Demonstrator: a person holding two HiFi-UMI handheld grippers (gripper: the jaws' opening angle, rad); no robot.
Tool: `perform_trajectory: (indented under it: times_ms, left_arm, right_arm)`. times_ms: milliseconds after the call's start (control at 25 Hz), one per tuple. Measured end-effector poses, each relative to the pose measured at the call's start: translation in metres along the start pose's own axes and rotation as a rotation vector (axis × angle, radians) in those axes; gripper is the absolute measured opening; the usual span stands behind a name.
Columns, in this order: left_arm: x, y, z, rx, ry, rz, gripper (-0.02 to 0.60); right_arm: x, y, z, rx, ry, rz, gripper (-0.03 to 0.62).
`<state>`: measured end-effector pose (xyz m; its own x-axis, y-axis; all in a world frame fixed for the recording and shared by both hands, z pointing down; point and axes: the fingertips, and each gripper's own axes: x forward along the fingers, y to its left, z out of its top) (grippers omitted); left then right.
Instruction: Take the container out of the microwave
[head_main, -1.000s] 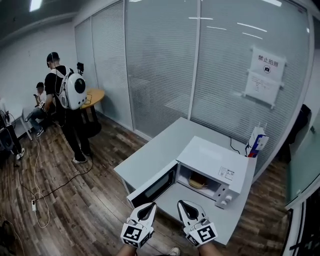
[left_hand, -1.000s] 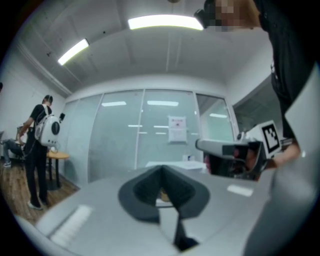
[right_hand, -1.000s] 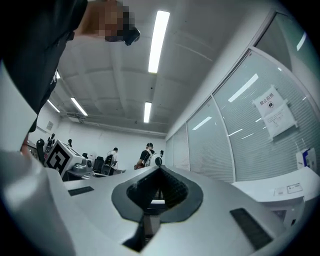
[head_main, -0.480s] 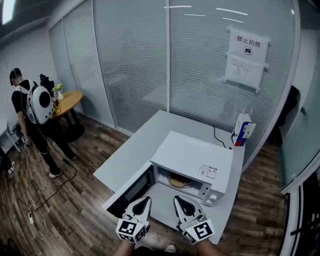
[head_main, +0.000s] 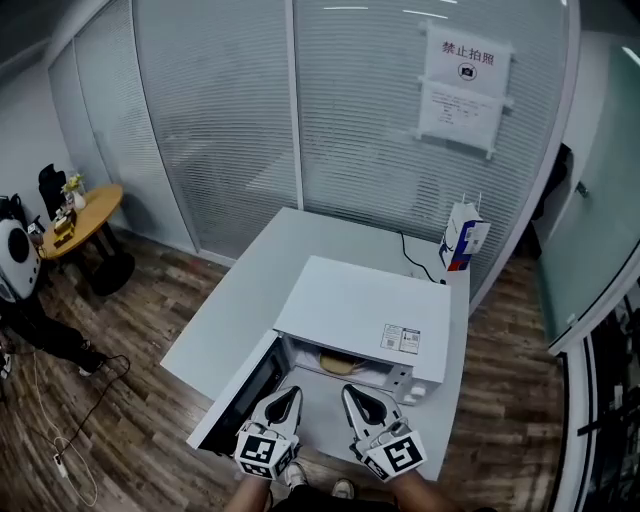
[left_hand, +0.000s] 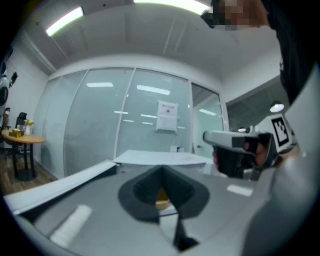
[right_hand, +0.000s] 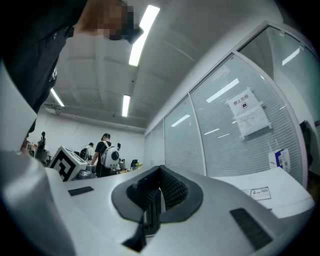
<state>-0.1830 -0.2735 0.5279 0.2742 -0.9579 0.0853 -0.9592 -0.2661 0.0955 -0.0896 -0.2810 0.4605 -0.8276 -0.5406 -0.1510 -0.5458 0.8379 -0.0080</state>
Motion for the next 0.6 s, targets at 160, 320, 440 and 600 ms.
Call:
perform_trajectory:
  times_ms: [160, 320, 440, 600]
  left_arm:
    - [0.025, 0.005, -0.016, -0.022, 0.03, -0.052, 0.006]
    - [0.043, -0.005, -0.038, -0.004, 0.074, -0.093, 0.006]
    - [0.052, -0.005, -0.049, 0.033, 0.101, -0.101, 0.006]
    - [0.065, -0.003, -0.066, 0.077, 0.132, -0.094, 0.006]
  right_arm:
    - [0.008, -0.013, -0.019, 0.011, 0.034, -0.025, -0.002]
    - [0.002, -0.022, -0.042, 0.022, 0.095, -0.052, -0.002]
    - [0.002, -0.031, -0.057, 0.016, 0.134, -0.085, -0.002]
    - [-0.001, -0.048, -0.076, 0.011, 0.187, -0.14, -0.002]
